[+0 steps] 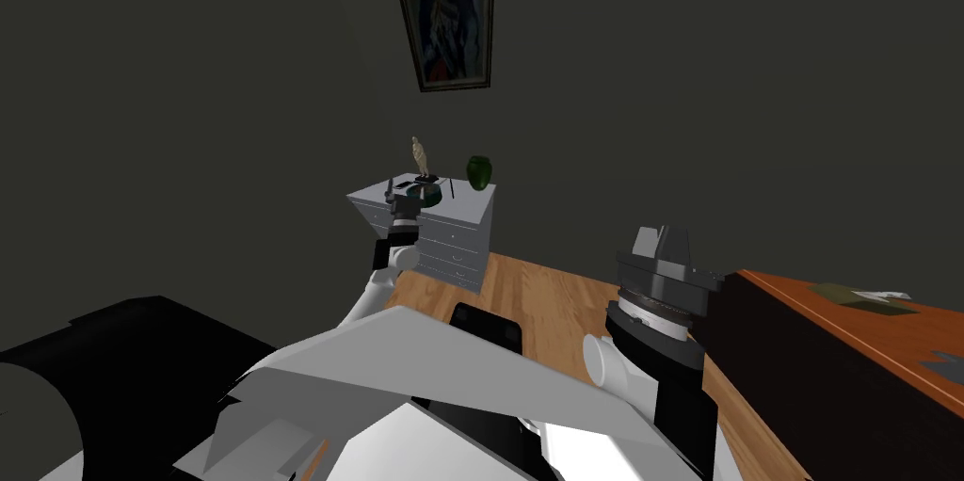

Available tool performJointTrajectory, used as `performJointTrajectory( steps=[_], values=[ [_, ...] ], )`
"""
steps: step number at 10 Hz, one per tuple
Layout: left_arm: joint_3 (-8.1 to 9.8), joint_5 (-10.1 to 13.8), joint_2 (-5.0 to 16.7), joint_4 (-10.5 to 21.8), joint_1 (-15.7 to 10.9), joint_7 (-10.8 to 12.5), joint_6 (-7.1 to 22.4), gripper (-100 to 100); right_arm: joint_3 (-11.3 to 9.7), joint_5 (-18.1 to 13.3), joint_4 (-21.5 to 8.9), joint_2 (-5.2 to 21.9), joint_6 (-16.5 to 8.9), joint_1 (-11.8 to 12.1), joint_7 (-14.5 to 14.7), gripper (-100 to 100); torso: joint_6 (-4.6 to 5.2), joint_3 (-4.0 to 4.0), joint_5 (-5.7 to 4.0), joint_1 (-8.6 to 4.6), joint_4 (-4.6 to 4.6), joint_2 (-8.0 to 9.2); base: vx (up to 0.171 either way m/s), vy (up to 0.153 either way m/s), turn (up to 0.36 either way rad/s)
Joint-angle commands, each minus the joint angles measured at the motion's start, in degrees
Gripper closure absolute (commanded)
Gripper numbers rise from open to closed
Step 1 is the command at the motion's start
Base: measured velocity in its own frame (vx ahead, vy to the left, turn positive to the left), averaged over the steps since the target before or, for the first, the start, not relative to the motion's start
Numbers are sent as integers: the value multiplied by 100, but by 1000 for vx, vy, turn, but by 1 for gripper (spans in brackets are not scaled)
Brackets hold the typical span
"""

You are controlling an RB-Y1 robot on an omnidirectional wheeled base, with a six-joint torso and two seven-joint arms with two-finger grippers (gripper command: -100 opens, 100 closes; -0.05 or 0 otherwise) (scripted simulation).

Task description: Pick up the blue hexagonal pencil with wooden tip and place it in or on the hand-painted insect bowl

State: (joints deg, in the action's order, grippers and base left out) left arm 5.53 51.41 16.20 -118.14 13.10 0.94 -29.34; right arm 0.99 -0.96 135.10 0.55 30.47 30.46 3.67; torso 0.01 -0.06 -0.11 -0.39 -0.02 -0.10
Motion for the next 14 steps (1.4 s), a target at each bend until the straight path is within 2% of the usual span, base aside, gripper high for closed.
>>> performJointTrajectory(
  steps=[1, 2, 3, 4, 5, 7, 8, 9, 10, 11, 12, 13, 14],
  values=[
    [18, 199, 11, 15, -36, -23, 10, -100, 0, 0, 0, 0, 0, 0, 0, 0, 0, 0, 0, 0, 0, 0, 3, -49, -4],
    [93, 415, 128, 158, -218, -74, -57, -100, 0, 0, 0, 0, 0, 0, 0, 0, -1, 2, 4, 18, 1, 4, -4, -103, 56],
    [93, 580, 128, 158, -218, -74, -57, -100, 0, 0, 0, 0, 0, 0, 0, 0, -2, 3, 2, 5, 1, 6, 16, -119, 42],
    [93, 642, 128, 158, -218, -74, -57, -100, 0, 0, 0, 0, 0, 0, 0, 0, 0, 1, 0, -1, 0, 1, 14, -63, 0],
    [169, 852, 247, 316, -404, -126, -135, -100, 0, 0, 0, 0, 0, 0, 0, 0, 0, 0, 3, 14, 0, 1, 23, -98, 46],
    [169, 1085, 247, 316, -404, -126, -135, -100, 0, 0, 0, 0, 0, 0, 0, 0, 0, -2, 0, -1, -1, -3, 16, -96, 24],
    [244, 1302, 369, 489, -593, -177, -222, -100, 0, 0, 0, 0, 0, 0, 0, 0, -1, 0, 2, 13, 0, 0, 32, -112, 55],
    [244, 1490, 369, 489, -593, -177, -222, -100, 0, 0, 0, 0, 0, 0, 0, 0, -1, -3, 1, 2, -1, -6, 24, -128, 38],
    [317, 1674, 492, 678, -783, -229, -320, -100, 0, 0, 0, 0, 0, 0, 0, 0, -1, -3, -1, -4, -1, -4, 48, -177, 55],
    [317, 1895, 492, 678, -783, -229, -320, -100, 0, 0, 0, -1, 0, 1, 0, 0, 0, -7, -4, -22, -2, -13, 38, -149, 39],
    [317, 1958, 492, 678, -783, -229, -320, -100, 0, 0, 0, 0, 0, 0, 0, 0, -1, -6, -4, -14, -3, -10, 7, -56, 1],
    [389, 2184, 616, 882, -973, -281, -428, -100, 0, 0, 0, 0, 0, 0, 0, 0, -1, -1, 2, 15, -1, -1, 34, -99, 42],
    [389, 2337, 616, 882, -973, -281, -428, -100, 0, 0, 0, 0, 0, 0, 0, 0, -1, -4, 2, 7, -2, -8, 37, -113, 39]
  ],
)
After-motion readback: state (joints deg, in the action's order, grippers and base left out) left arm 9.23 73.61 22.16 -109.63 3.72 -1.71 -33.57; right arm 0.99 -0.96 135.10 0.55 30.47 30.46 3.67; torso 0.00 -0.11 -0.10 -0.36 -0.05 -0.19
